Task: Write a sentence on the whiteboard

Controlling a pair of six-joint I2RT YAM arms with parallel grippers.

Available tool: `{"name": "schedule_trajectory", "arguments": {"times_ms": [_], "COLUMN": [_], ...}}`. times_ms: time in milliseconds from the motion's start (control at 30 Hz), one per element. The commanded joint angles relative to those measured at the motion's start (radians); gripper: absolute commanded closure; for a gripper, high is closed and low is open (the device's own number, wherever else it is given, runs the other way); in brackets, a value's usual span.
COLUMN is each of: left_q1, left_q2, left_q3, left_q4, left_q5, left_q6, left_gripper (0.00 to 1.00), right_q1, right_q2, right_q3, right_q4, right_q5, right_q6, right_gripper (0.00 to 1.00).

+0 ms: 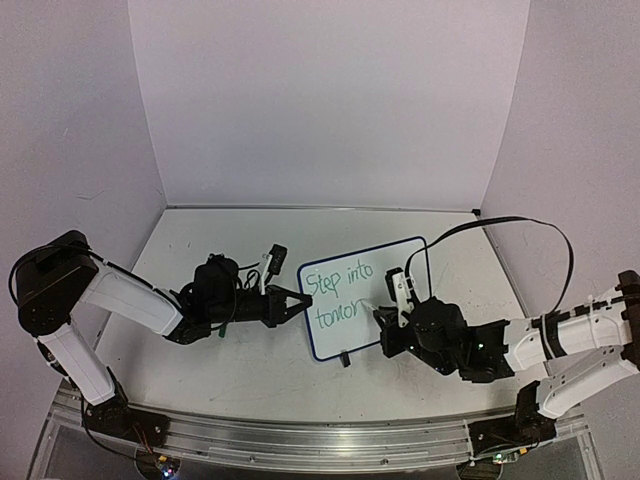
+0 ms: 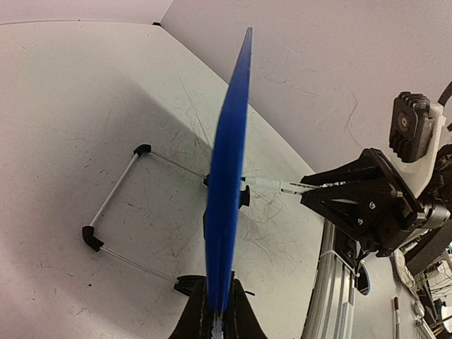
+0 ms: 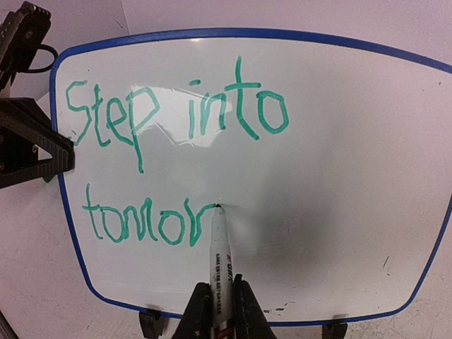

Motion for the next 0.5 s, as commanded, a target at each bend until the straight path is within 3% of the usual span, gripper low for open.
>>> {"name": "schedule_trajectory", "arguments": {"times_ms": [0, 467], "left_q1": [-0.004, -0.004], "left_q2": [-0.02, -0.02], "left_q3": [-0.01, -0.011], "left_q4": [-0.047, -0.047], "left_q5": [-0.024, -0.025], "left_q6": [-0.002, -0.001], "left_gripper": [1.0, 1.0], "right_q1": [-0.008, -0.006], "right_q2": [0.009, 0.0], "right_q3": [0.013, 0.018], "right_q4": [0.026, -0.088], "right_q5": [0.031, -0.001], "right_q6": [0.009, 0.083], "right_gripper": [1.0, 1.0]}}
